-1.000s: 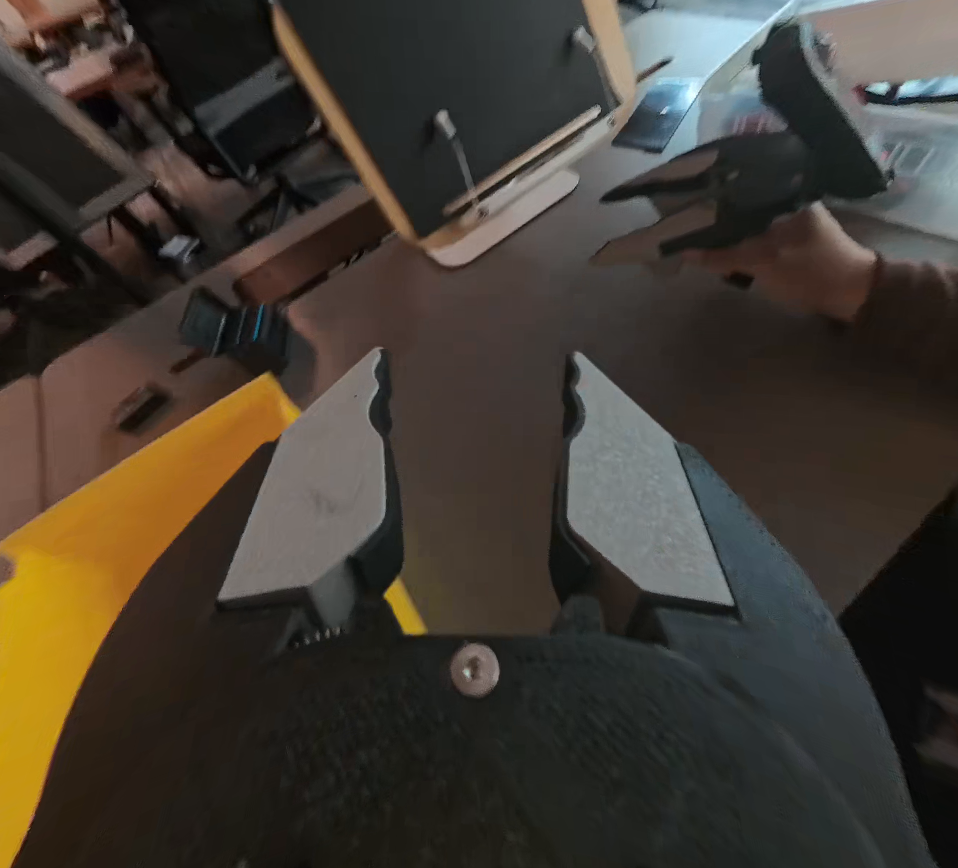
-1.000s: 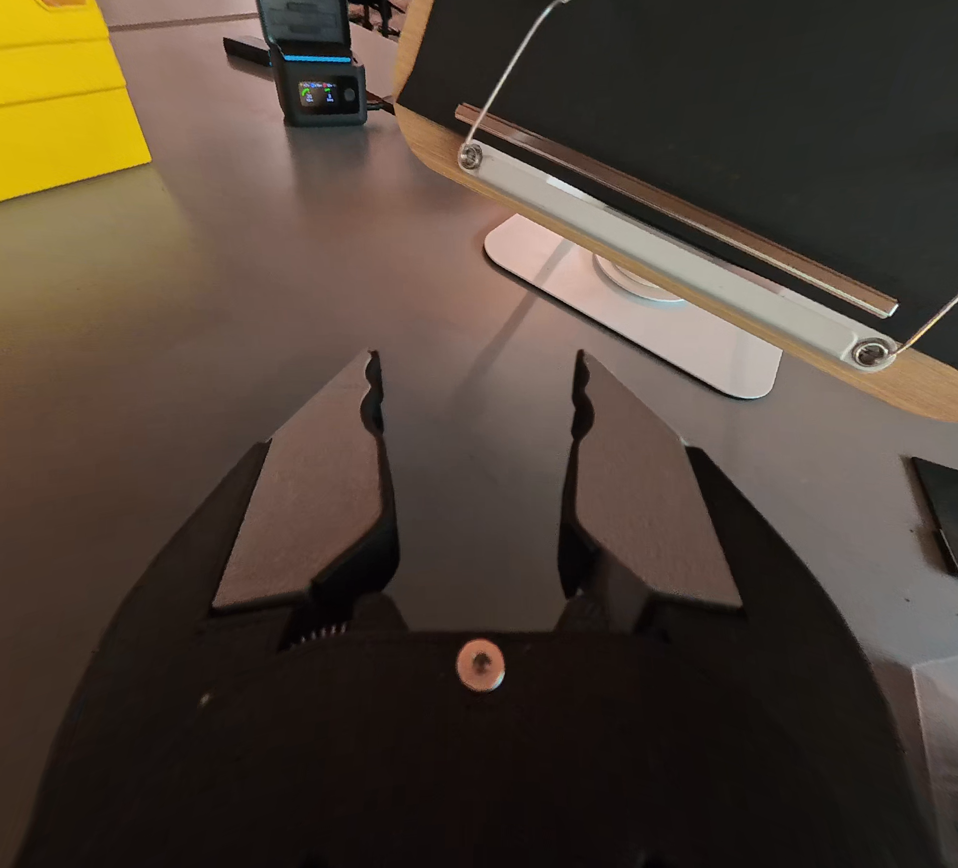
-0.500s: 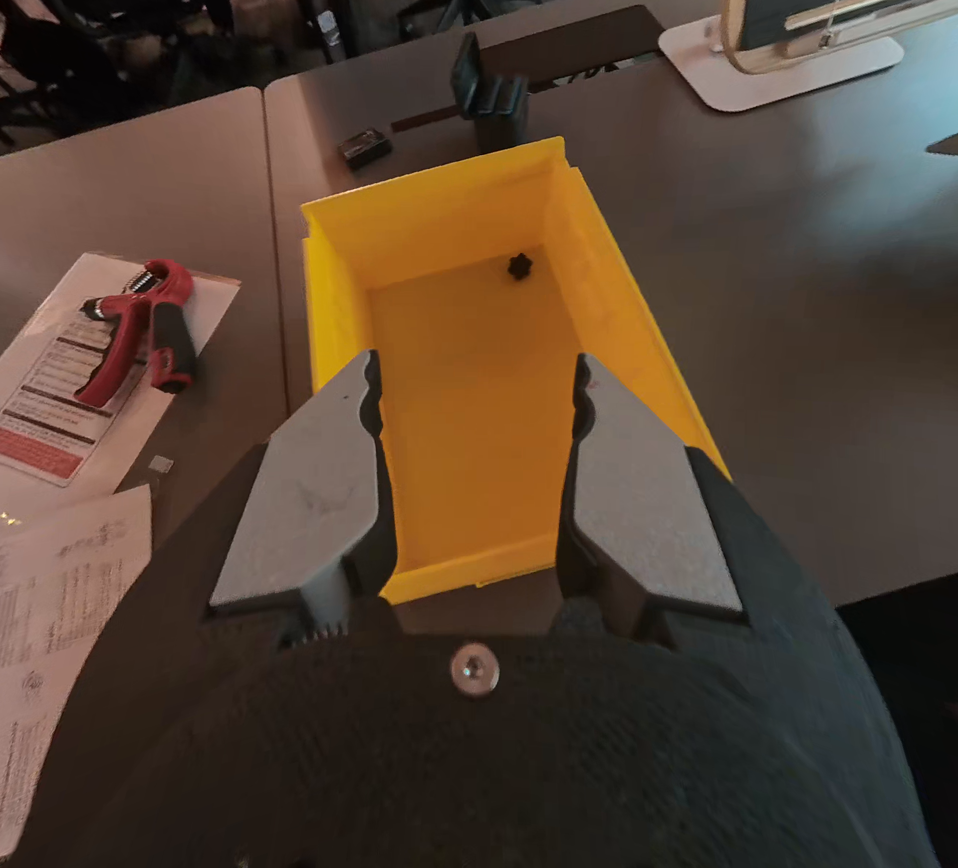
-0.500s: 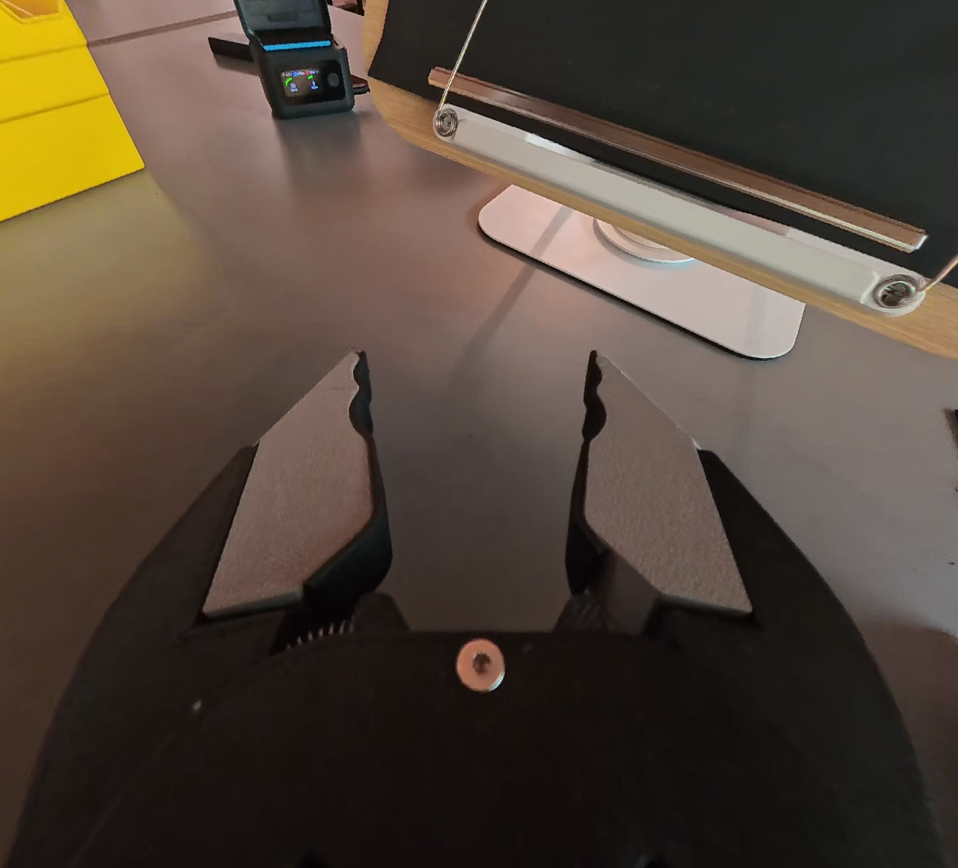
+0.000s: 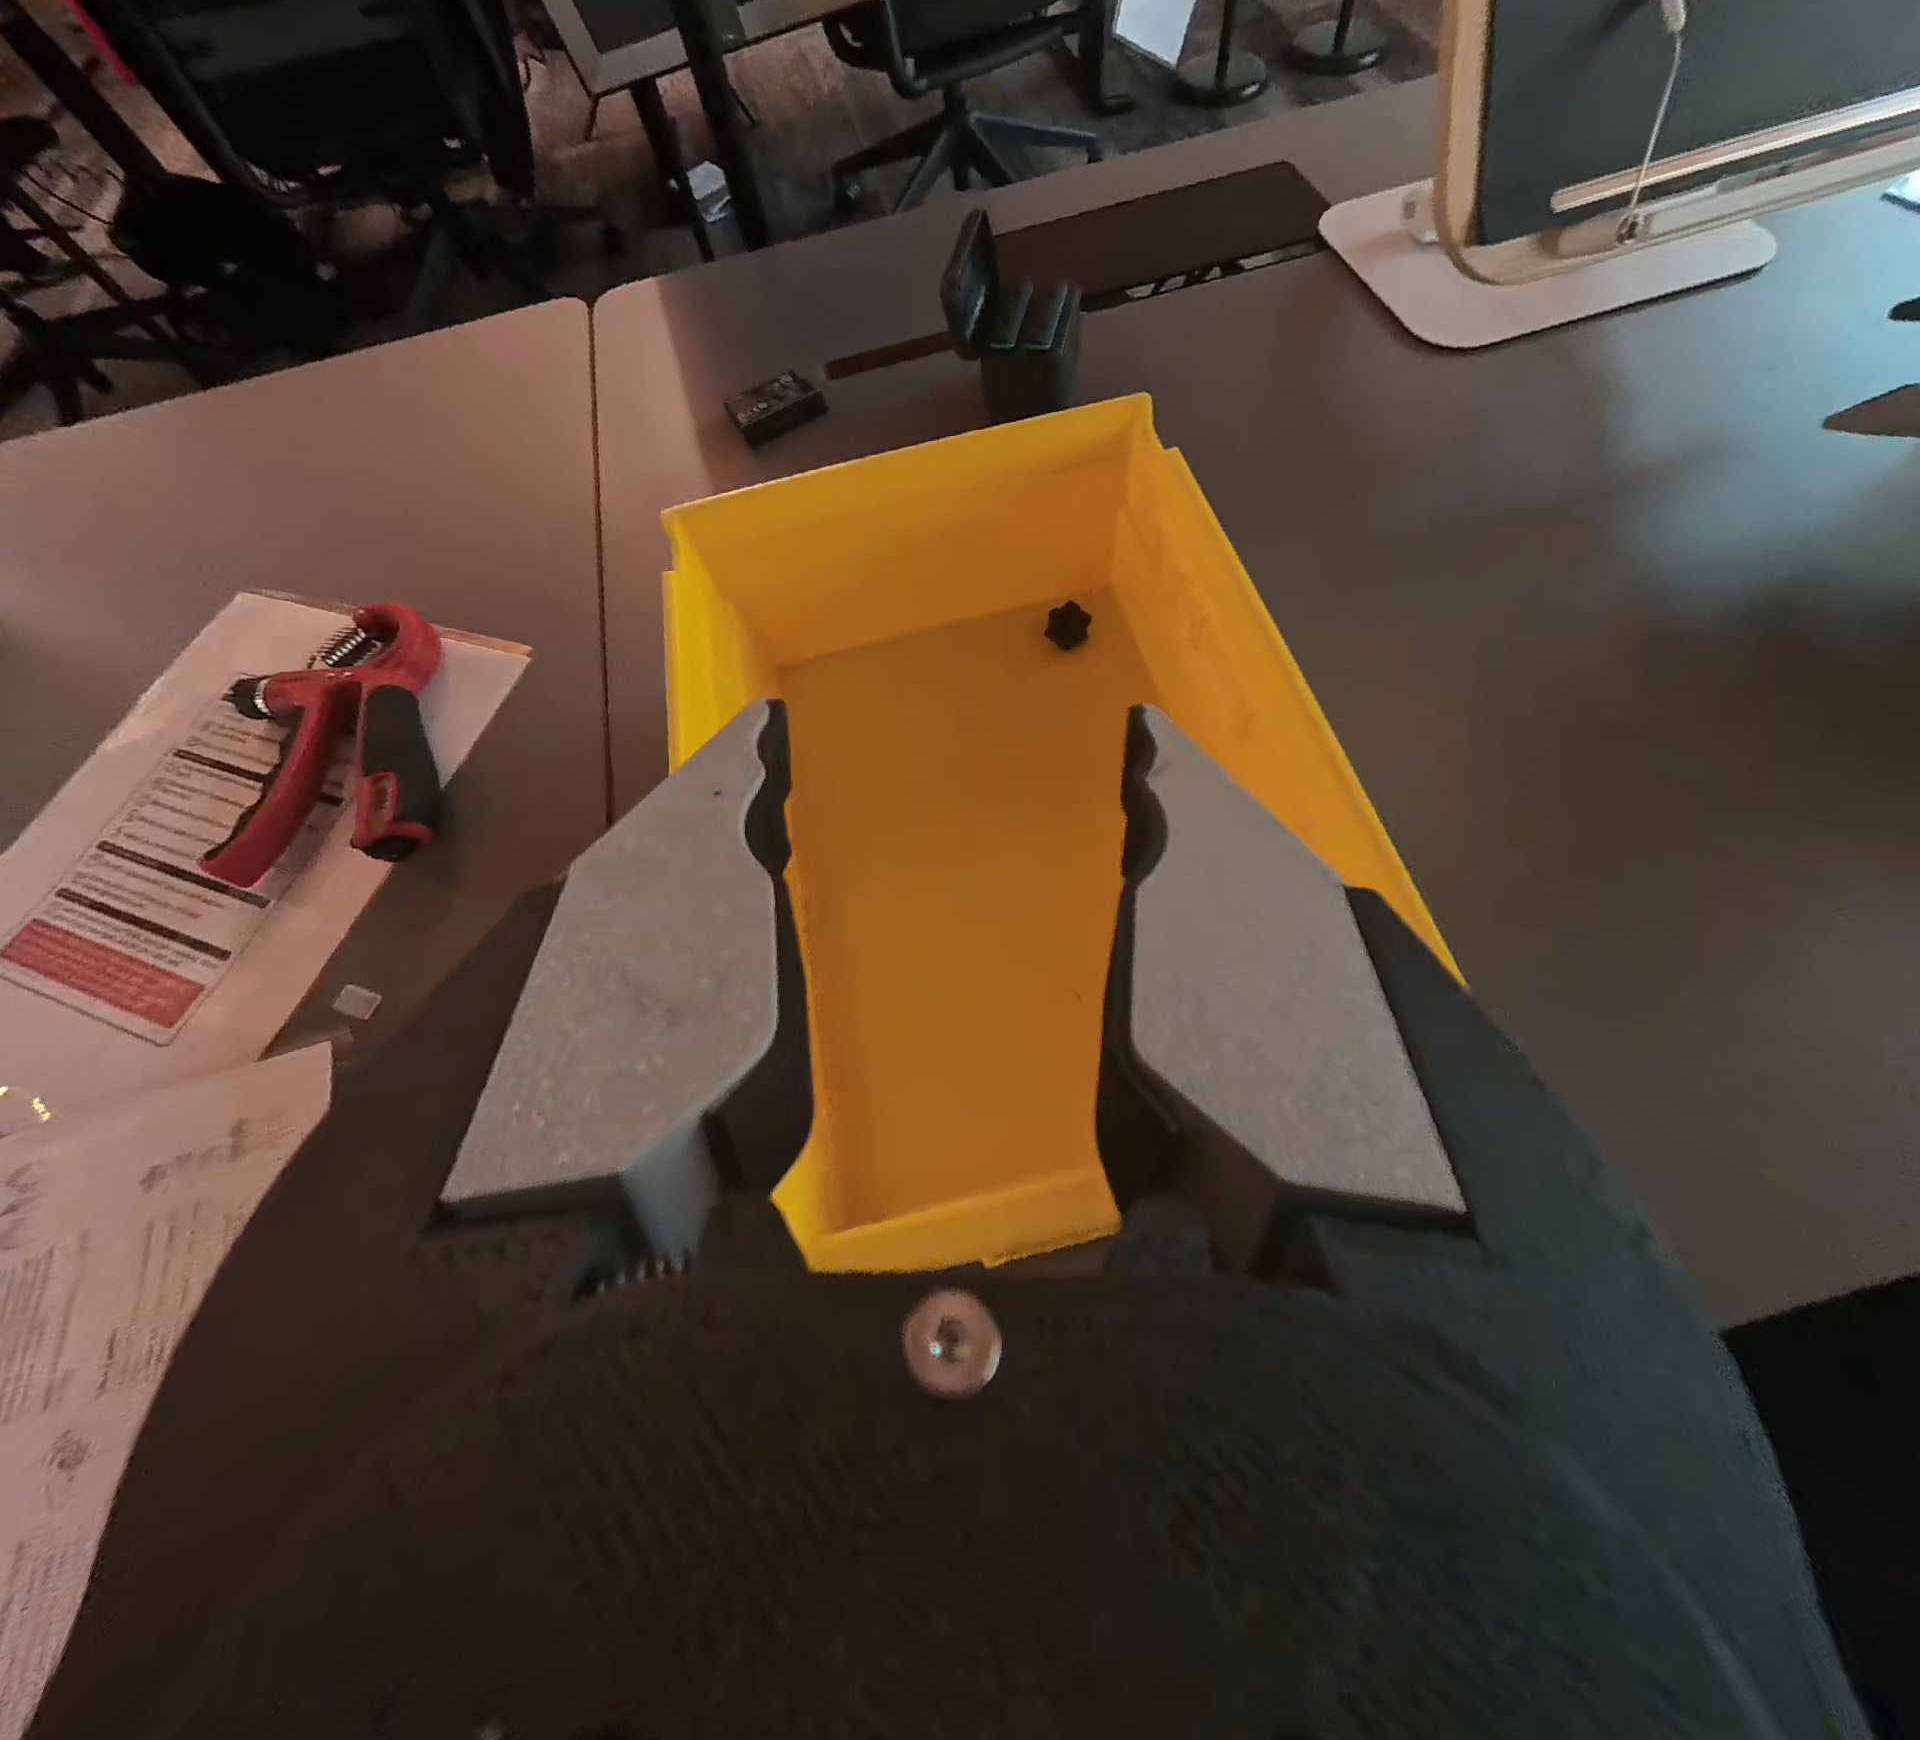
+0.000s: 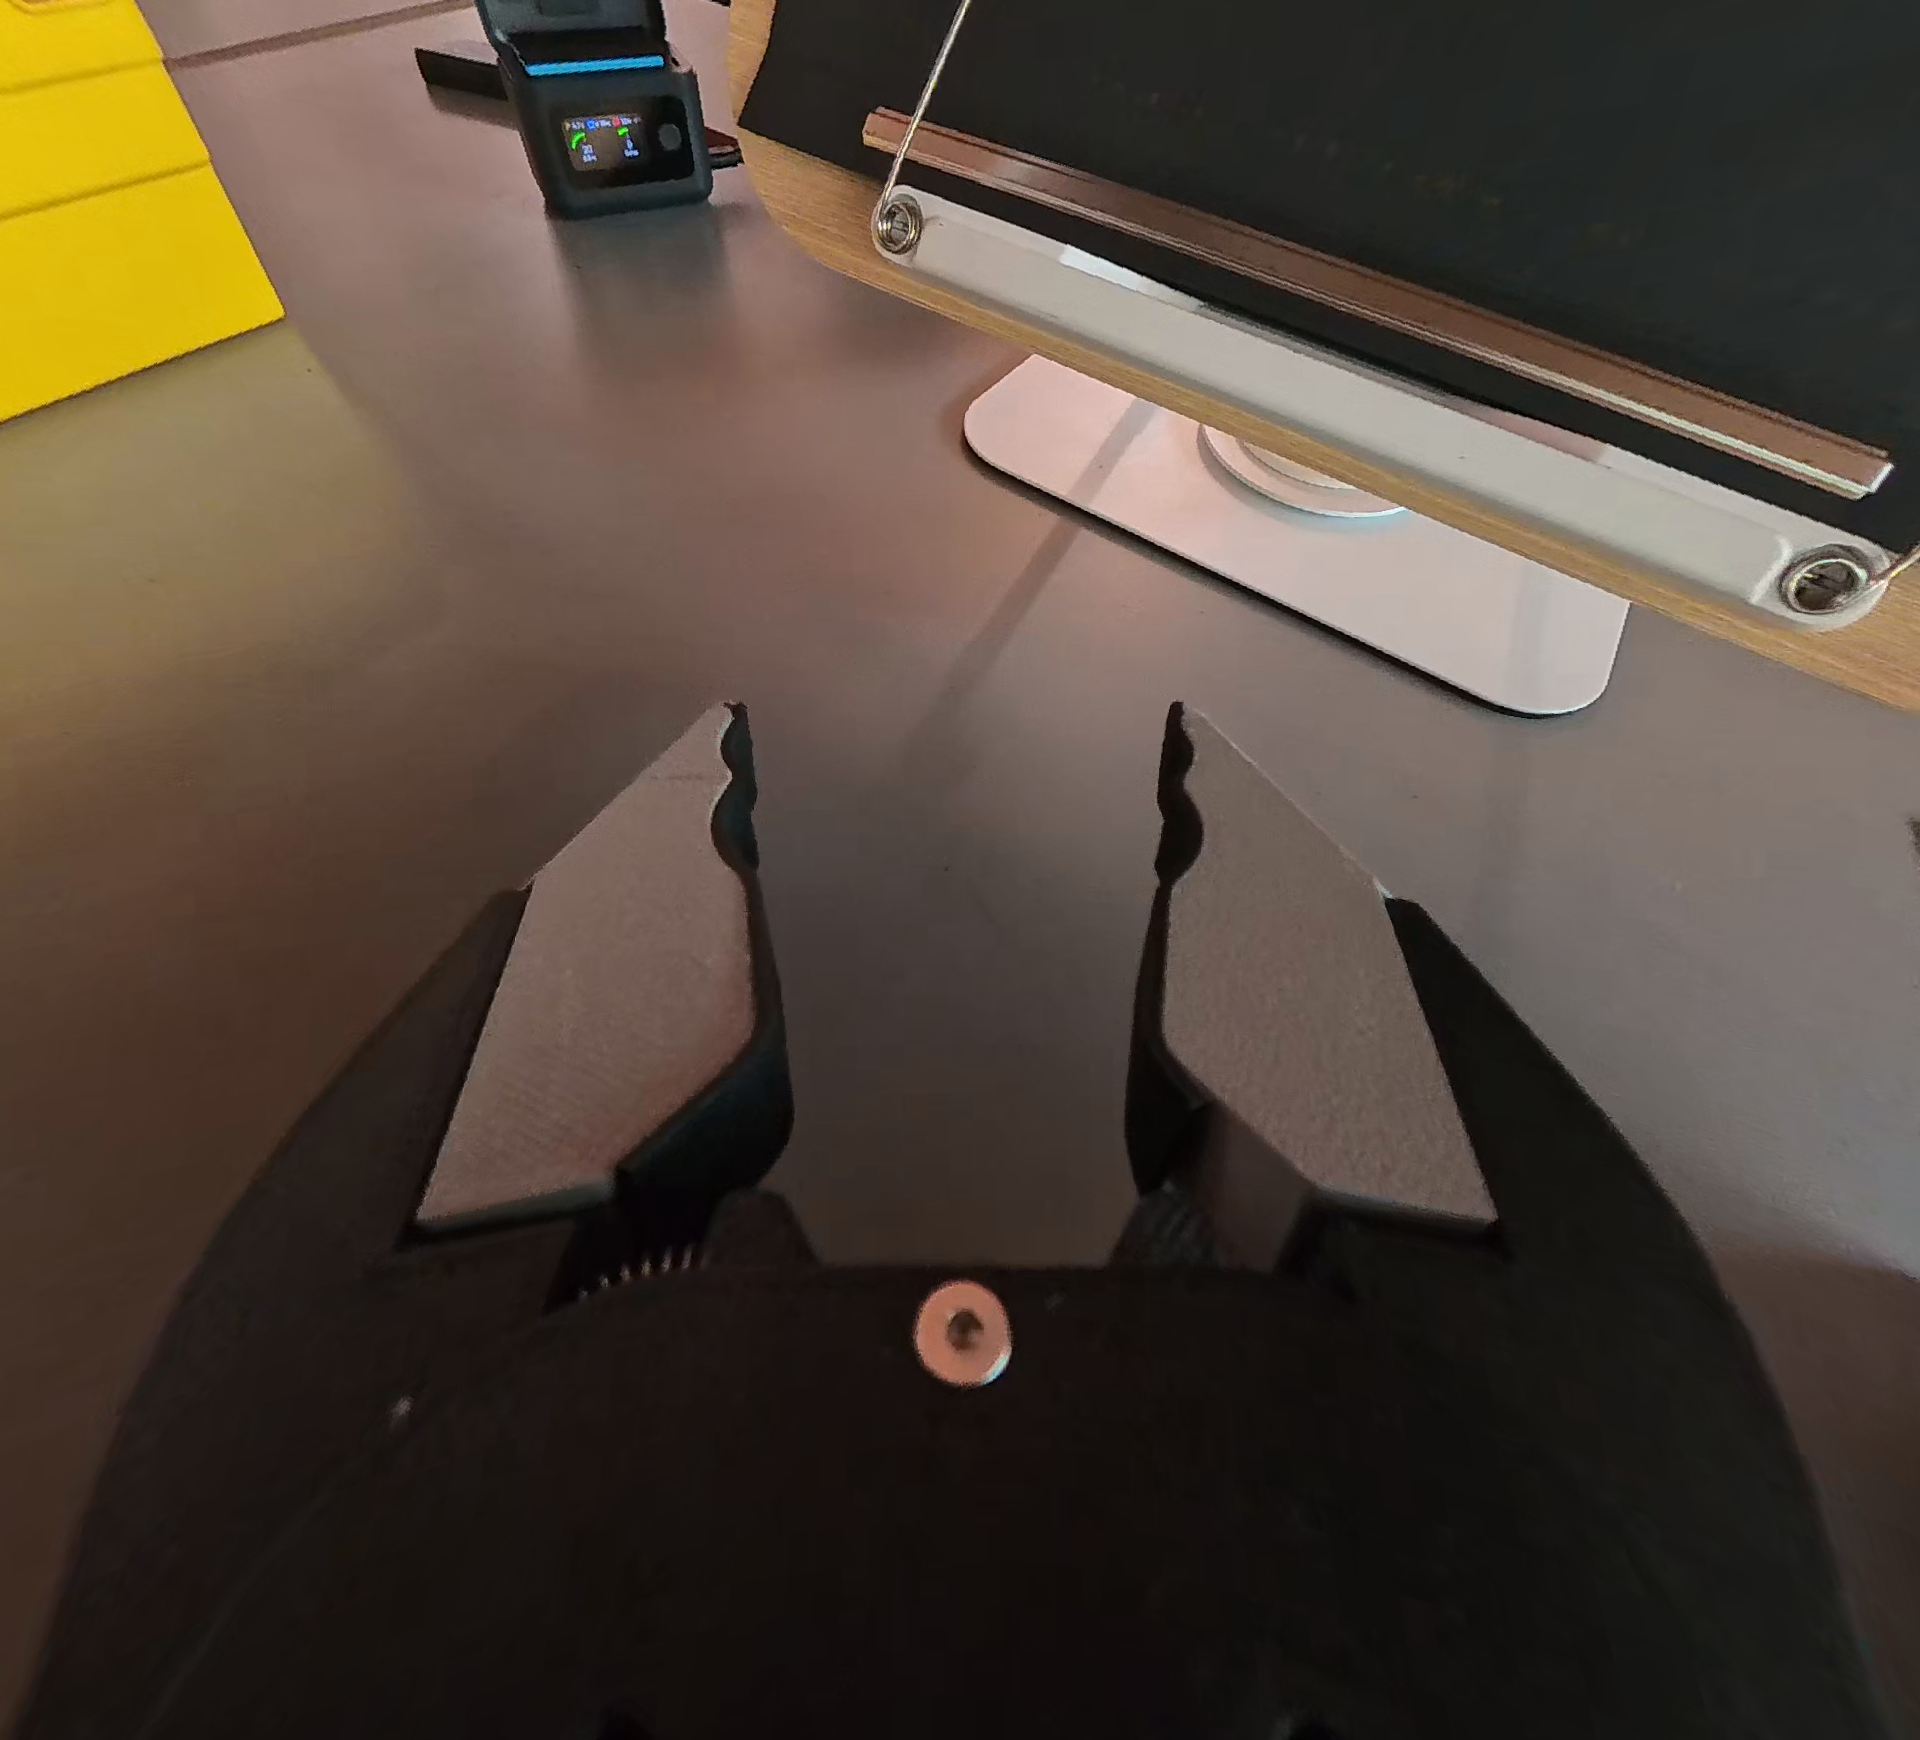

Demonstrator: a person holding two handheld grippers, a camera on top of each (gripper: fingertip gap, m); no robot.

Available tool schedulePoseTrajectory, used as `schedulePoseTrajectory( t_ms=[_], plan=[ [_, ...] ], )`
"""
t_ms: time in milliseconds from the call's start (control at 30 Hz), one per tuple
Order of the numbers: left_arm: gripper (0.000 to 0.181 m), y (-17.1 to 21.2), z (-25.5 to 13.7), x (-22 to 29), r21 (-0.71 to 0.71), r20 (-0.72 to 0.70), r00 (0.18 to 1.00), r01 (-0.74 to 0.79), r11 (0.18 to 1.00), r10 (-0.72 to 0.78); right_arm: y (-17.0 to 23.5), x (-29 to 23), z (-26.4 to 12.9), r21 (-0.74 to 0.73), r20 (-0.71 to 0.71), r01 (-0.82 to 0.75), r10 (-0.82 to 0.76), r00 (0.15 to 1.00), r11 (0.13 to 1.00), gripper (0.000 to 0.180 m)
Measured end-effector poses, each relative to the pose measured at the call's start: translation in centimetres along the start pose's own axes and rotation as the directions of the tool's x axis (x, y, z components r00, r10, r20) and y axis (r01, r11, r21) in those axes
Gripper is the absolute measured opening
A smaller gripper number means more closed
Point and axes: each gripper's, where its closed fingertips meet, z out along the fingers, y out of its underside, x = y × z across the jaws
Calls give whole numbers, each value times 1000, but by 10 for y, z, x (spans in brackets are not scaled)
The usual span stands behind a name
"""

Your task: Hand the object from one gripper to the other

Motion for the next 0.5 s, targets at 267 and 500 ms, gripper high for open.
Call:
schedulePoseTrajectory(
  t_ms=[267,500],
  plan=[
    [71,2,18,18,-44,-30,999,-32,999,31,0,1,0,5,7,-7,7,1000,1000,70],
    [74,40,69,33,-245,-136,991,-18,969,-16,1,-2,1,-2,26,-16,16,1000,1000,68]
  ],
)
